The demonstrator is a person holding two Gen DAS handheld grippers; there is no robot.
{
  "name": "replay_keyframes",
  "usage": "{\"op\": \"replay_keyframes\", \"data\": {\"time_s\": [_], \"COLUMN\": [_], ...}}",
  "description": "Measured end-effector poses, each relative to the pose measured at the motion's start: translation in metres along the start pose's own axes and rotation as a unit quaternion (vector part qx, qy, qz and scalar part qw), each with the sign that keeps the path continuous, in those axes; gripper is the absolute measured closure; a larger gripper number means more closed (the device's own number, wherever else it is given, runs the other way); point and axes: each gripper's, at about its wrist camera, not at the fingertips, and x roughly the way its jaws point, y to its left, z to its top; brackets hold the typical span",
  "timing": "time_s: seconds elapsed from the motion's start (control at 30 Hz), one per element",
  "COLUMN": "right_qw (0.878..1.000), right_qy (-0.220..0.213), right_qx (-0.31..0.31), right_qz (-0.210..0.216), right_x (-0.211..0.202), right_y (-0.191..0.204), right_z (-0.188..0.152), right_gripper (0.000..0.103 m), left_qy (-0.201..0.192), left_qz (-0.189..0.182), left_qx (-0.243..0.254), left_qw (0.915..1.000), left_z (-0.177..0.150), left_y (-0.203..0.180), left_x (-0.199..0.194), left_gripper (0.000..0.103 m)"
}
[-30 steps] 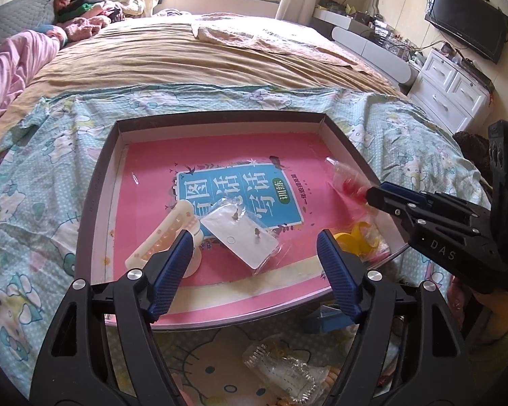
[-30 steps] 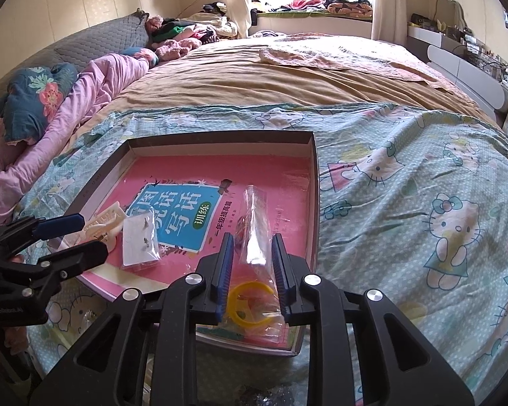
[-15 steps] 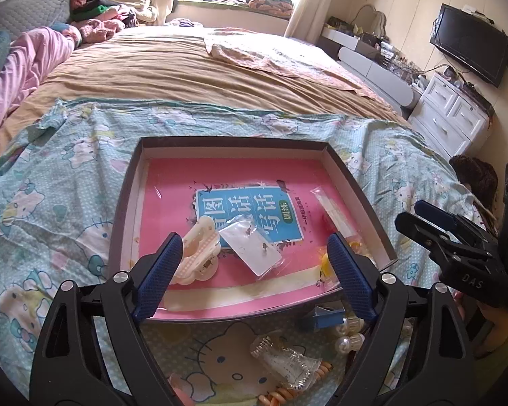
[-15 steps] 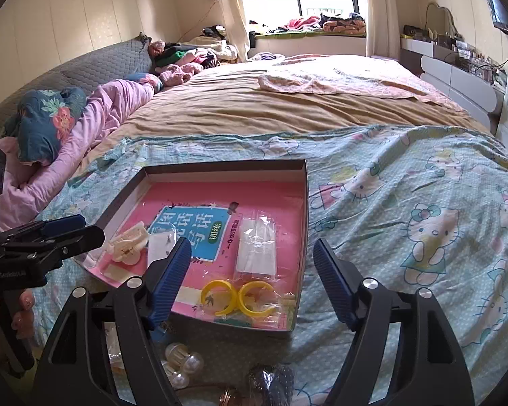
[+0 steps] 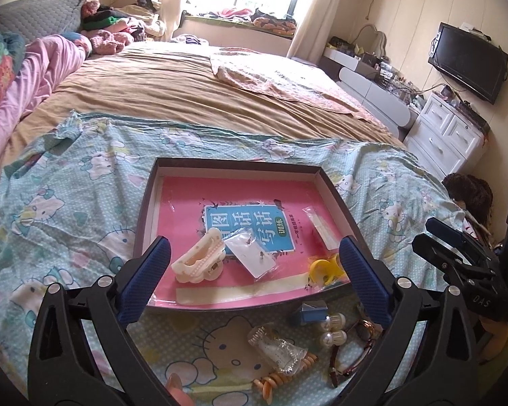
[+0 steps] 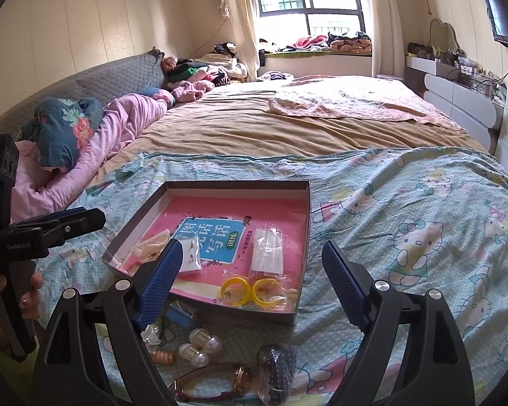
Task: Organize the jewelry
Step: 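Withdraw both tools from the tray back over the loose items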
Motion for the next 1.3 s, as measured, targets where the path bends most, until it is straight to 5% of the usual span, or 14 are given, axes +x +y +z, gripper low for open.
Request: {"op": "replay_keyframes", "data": {"time_s": [0.63, 1.3], "right_qw": [1.0, 0.999], "right_qy": [-0.003, 0.034], "right_qx": [-0.019, -0.027], "right_qz": [0.003, -0.003], "right_x": [-0.036, -0.041], "right_y": [0.007, -0.002], "right_z": [-0.017, -0.048], "right_gripper": [0.02, 0.02], "left_qy": [-0.019, 0.019], "left_qz": [0.007, 0.016], "left_qx": [0.003, 0.03], "left_qw": [0.9998, 0.9992], "left_z": [-0.012, -0.043], "left_y": [-0.004, -0.018], "left_x": [-0.032, -0.019], "left_gripper": [0.01, 0.01]}}
